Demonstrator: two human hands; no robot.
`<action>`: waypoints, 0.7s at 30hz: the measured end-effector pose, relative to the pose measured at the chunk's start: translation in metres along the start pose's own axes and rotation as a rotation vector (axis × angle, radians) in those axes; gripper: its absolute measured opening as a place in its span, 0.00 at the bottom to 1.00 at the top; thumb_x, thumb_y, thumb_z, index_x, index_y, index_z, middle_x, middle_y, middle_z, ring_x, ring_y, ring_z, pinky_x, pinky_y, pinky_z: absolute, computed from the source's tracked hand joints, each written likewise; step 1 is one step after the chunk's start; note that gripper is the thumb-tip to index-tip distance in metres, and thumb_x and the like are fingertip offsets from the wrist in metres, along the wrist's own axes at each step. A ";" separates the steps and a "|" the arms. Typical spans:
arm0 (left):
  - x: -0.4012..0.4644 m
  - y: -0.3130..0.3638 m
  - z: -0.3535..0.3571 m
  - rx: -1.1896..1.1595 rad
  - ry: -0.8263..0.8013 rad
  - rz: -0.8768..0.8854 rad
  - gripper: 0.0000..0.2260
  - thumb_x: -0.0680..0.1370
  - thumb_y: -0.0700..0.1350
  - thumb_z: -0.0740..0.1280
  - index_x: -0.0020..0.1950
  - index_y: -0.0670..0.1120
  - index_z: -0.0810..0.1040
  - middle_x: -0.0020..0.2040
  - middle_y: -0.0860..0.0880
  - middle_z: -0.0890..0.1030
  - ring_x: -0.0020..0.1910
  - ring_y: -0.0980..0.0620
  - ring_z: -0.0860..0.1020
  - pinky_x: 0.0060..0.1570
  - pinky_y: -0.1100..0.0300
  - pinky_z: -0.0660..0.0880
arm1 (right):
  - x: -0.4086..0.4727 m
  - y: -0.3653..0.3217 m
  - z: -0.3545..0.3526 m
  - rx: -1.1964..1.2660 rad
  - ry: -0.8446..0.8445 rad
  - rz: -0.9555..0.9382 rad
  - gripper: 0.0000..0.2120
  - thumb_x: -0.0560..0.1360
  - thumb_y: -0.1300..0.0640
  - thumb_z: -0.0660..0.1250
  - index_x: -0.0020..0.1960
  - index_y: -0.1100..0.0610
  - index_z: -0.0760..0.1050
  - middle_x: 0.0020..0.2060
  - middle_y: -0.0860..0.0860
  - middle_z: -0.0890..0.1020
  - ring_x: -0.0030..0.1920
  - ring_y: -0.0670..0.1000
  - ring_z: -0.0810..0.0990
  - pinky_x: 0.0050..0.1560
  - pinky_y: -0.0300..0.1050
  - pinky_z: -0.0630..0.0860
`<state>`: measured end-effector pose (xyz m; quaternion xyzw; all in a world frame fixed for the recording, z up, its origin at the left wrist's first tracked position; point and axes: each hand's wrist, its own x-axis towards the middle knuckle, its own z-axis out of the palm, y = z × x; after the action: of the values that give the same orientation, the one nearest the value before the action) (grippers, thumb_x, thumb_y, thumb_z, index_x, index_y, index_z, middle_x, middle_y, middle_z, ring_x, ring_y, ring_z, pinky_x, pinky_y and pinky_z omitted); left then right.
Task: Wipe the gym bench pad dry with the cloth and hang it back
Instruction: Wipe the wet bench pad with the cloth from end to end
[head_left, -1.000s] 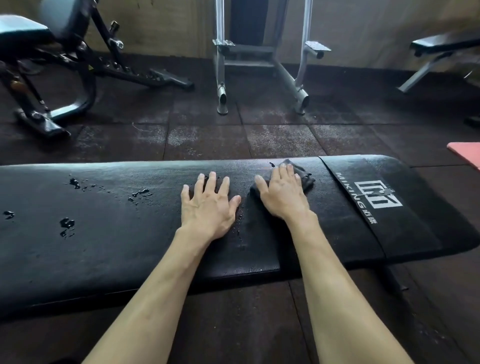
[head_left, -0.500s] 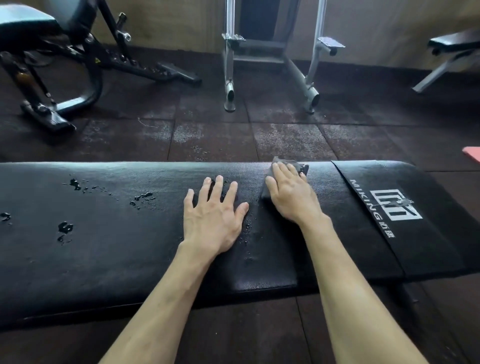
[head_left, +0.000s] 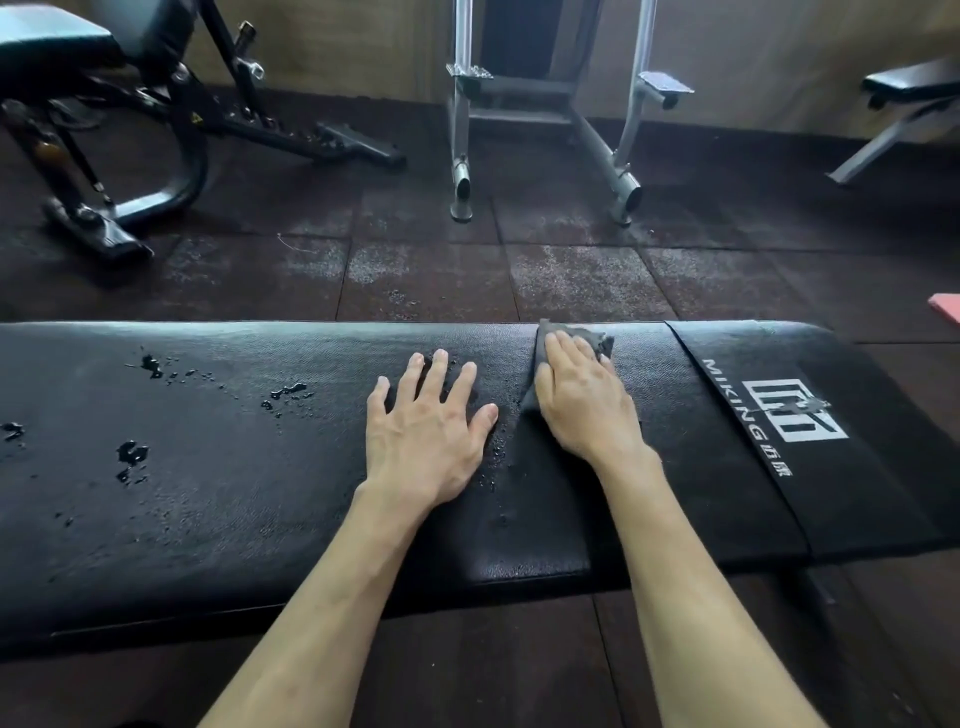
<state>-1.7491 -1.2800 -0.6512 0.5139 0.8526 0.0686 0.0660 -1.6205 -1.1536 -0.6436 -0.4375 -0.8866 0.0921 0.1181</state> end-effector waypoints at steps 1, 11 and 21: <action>0.000 0.000 0.000 -0.001 -0.002 0.000 0.28 0.83 0.65 0.45 0.82 0.59 0.49 0.84 0.52 0.47 0.82 0.50 0.44 0.79 0.42 0.44 | -0.013 0.005 -0.003 0.002 0.005 0.004 0.22 0.82 0.52 0.52 0.74 0.58 0.65 0.74 0.53 0.68 0.75 0.53 0.62 0.76 0.54 0.58; 0.000 0.002 -0.002 -0.026 -0.016 -0.018 0.28 0.83 0.65 0.45 0.82 0.59 0.51 0.84 0.52 0.48 0.82 0.51 0.44 0.79 0.42 0.44 | -0.007 -0.008 -0.007 0.019 -0.003 0.067 0.18 0.83 0.54 0.51 0.67 0.61 0.68 0.69 0.56 0.72 0.70 0.59 0.68 0.71 0.57 0.62; -0.013 0.002 -0.010 -0.108 0.046 -0.012 0.25 0.84 0.61 0.51 0.81 0.55 0.59 0.83 0.47 0.56 0.82 0.48 0.51 0.79 0.41 0.49 | -0.070 0.034 -0.023 -0.005 0.010 0.204 0.19 0.80 0.52 0.54 0.69 0.54 0.69 0.73 0.52 0.69 0.73 0.60 0.66 0.72 0.59 0.66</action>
<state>-1.7431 -1.2916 -0.6403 0.5028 0.8519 0.1258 0.0747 -1.5467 -1.1874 -0.6396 -0.5262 -0.8371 0.0993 0.1116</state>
